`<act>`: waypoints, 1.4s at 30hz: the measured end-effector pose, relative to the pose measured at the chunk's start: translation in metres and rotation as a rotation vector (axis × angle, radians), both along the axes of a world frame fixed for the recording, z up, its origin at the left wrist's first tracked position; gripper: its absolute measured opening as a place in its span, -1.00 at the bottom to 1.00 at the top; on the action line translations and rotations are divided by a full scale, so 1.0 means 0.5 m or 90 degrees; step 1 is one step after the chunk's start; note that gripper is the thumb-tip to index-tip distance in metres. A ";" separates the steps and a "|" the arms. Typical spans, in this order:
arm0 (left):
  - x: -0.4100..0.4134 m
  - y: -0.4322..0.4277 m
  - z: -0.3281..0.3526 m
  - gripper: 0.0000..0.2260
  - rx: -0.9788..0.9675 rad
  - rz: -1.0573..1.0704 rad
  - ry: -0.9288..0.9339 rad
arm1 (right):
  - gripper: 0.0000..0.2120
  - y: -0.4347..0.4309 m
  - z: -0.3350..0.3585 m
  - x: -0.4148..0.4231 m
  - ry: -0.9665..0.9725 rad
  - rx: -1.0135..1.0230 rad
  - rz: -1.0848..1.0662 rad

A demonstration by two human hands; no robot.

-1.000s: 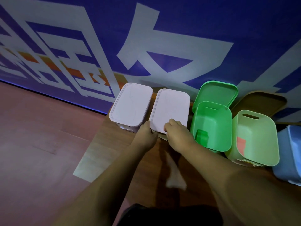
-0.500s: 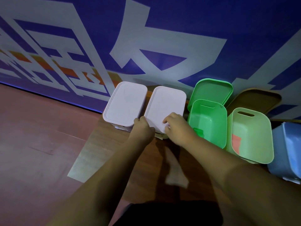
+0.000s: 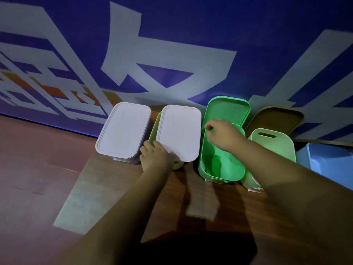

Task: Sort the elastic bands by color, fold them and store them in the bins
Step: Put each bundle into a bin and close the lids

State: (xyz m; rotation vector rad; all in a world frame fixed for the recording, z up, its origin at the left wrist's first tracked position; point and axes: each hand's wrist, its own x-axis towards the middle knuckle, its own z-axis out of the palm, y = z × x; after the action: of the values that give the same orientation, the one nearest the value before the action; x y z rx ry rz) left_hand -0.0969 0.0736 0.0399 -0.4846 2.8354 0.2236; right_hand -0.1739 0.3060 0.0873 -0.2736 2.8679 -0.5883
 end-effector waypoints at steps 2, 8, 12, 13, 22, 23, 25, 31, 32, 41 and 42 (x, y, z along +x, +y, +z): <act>0.000 -0.004 -0.007 -0.52 -0.013 0.002 0.016 | -0.72 -0.023 -0.030 0.020 -0.045 -0.012 0.022; 0.013 -0.031 -0.008 -0.65 0.006 0.003 0.040 | -0.61 -0.073 -0.078 0.048 -0.057 0.003 0.025; 0.012 -0.045 -0.015 -0.64 0.082 -0.003 0.051 | -0.59 -0.088 -0.085 0.052 -0.047 0.019 0.018; 0.011 -0.048 -0.017 -0.65 0.092 -0.008 0.054 | -0.58 -0.090 -0.086 0.052 -0.048 0.021 0.017; -0.004 -0.079 -0.028 -0.74 0.154 -0.002 0.054 | -0.60 -0.097 -0.095 0.057 -0.071 -0.005 -0.026; 0.001 -0.082 -0.023 -0.77 0.133 -0.032 0.056 | -0.60 -0.099 -0.095 0.058 -0.070 -0.003 -0.026; -0.001 -0.080 -0.019 -0.78 0.064 -0.071 0.021 | -0.60 -0.102 -0.096 0.062 -0.068 0.003 -0.019; 0.003 -0.083 -0.017 -0.70 0.102 0.018 0.017 | -0.58 -0.107 -0.090 0.068 -0.064 0.019 -0.004; 0.000 -0.083 -0.015 -0.69 0.104 0.013 0.017 | -0.58 -0.108 -0.088 0.066 -0.065 0.018 -0.003; 0.004 -0.065 0.029 -0.62 0.173 0.117 0.026 | -0.70 -0.055 -0.008 0.011 0.034 0.009 -0.022; 0.006 -0.056 0.038 -0.61 0.166 0.121 0.043 | -0.70 -0.039 0.009 -0.005 0.066 0.016 -0.045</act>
State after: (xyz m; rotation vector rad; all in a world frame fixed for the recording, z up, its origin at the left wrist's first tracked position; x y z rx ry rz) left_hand -0.0939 0.0457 0.0589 -0.6984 2.7672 0.6468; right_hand -0.1766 0.2867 0.0919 -0.2062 2.9929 -0.5667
